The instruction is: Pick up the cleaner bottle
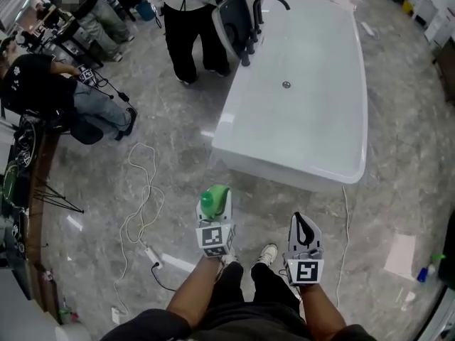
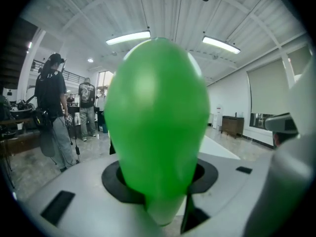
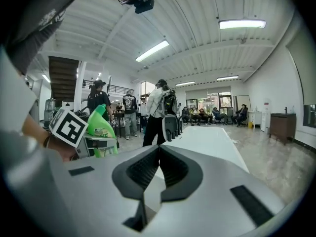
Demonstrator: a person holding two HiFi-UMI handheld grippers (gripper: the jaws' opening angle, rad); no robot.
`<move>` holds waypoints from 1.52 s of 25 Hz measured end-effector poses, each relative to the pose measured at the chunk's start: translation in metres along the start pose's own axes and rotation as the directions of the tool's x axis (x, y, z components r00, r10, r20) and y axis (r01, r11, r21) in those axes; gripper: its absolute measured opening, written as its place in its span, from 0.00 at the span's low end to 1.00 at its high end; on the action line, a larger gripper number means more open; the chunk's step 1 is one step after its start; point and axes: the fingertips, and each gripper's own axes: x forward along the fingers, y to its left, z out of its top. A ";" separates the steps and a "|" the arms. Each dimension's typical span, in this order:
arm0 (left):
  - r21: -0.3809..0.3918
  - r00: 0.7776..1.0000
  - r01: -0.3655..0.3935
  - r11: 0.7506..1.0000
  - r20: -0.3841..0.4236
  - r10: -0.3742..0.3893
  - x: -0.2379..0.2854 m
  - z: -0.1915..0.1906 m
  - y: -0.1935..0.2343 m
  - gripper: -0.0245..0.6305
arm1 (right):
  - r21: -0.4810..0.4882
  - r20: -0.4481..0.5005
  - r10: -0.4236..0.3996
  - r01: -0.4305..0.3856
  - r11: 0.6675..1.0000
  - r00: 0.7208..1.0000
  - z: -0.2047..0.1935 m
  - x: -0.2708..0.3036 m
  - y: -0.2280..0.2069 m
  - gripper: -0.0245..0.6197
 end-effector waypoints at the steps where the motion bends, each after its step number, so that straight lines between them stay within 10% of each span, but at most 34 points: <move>1: -0.003 1.000 0.003 1.000 0.002 -0.003 -0.007 0.013 -0.008 0.31 | 0.001 0.016 0.003 -0.003 1.000 1.000 0.011 -0.006 -0.005 0.06; 26: 0.094 0.952 0.295 0.951 0.055 -0.301 -0.002 0.172 -0.087 0.31 | 0.000 0.147 -0.284 0.287 0.958 0.948 0.136 -0.004 -0.079 0.06; 38: 0.107 0.945 0.310 0.945 0.079 -0.318 0.008 0.192 -0.077 0.32 | -0.039 0.206 -0.326 0.341 0.939 0.922 0.181 0.003 -0.072 0.06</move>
